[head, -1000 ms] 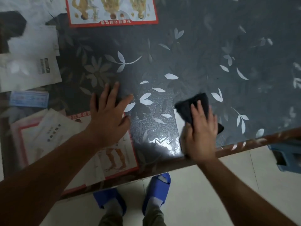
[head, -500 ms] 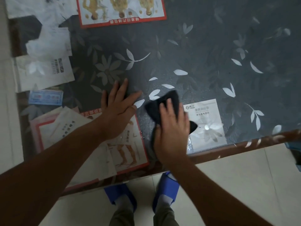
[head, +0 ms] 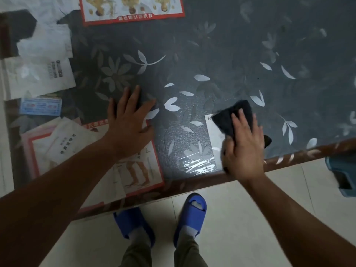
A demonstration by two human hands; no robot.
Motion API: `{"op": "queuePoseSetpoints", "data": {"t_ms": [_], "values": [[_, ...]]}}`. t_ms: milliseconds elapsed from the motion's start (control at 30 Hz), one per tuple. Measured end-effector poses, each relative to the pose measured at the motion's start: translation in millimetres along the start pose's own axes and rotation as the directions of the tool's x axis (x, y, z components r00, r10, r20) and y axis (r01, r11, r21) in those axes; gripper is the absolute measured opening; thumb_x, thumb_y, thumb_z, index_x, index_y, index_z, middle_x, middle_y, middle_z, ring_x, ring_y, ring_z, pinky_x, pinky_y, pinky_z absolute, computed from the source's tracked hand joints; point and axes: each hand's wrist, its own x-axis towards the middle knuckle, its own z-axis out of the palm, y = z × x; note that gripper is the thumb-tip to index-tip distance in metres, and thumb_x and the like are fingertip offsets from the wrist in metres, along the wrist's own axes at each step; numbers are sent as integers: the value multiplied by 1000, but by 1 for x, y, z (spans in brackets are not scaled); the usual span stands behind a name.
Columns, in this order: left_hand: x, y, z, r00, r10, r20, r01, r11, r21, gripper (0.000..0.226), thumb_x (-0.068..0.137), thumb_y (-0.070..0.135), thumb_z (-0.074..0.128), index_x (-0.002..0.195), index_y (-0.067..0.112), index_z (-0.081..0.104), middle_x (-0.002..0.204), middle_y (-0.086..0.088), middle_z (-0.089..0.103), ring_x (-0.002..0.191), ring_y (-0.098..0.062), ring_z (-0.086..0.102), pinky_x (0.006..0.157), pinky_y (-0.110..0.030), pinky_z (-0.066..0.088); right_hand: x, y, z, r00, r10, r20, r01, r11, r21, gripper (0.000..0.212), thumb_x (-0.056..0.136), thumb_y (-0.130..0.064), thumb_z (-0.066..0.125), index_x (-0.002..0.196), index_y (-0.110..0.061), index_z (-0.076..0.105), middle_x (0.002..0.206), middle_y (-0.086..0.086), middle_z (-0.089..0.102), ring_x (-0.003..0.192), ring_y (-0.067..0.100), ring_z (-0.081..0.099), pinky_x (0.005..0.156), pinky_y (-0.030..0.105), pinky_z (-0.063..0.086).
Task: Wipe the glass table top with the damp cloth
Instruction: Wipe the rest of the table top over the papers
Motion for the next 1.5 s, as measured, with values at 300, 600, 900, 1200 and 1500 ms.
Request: {"op": "queuePoseSetpoints", "data": {"t_ms": [300, 600, 900, 1200, 1500], "values": [[-6, 24, 8, 996, -84, 40, 77, 986, 148, 69, 81, 44, 39, 149, 34, 28, 164, -4, 7, 151, -29, 0, 113, -68, 5, -28, -22, 10, 813, -532, 236, 561, 825, -72, 64, 87, -25, 45, 150, -23, 37, 162, 0, 30, 151, 32, 16, 124, 52, 9], [-5, 28, 3, 991, -116, 70, 114, 993, 42, 67, 82, 43, 35, 149, 43, 29, 165, 4, 5, 151, -22, -3, 116, -61, -1, -8, -12, 4, 999, 12, -37, -12, 1000, -17, 63, 91, -27, 40, 152, -18, 32, 163, 4, 26, 152, 33, 14, 122, 57, 11], [-17, -23, -50, 998, -61, 34, 67, 966, -249, 61, 88, 22, 46, 148, 25, 38, 154, -4, 39, 142, -21, 33, 118, -45, 24, -17, -137, 57, 830, -540, 141, 543, 839, 20, 62, 87, -25, 52, 148, -21, 44, 160, 1, 35, 149, 36, 23, 121, 54, 15], [-94, -128, -68, 997, -56, 50, 47, 985, 169, 59, 88, 42, 43, 144, 27, 41, 157, -13, 26, 147, -33, 19, 116, -54, 18, -32, -201, 72, 831, -538, 141, 543, 840, 2, 61, 90, -26, 49, 150, -23, 39, 161, 0, 31, 152, 32, 14, 123, 52, 10], [-98, -159, -53, 999, 41, 23, -42, 996, 84, 57, 97, 45, 40, 151, 38, 25, 164, -1, 6, 151, -21, -5, 116, -43, -9, 19, -237, 78, 944, -324, 53, 324, 946, 18, 59, 94, -26, 42, 152, -26, 36, 163, -4, 27, 153, 28, 11, 123, 53, 10]]}}
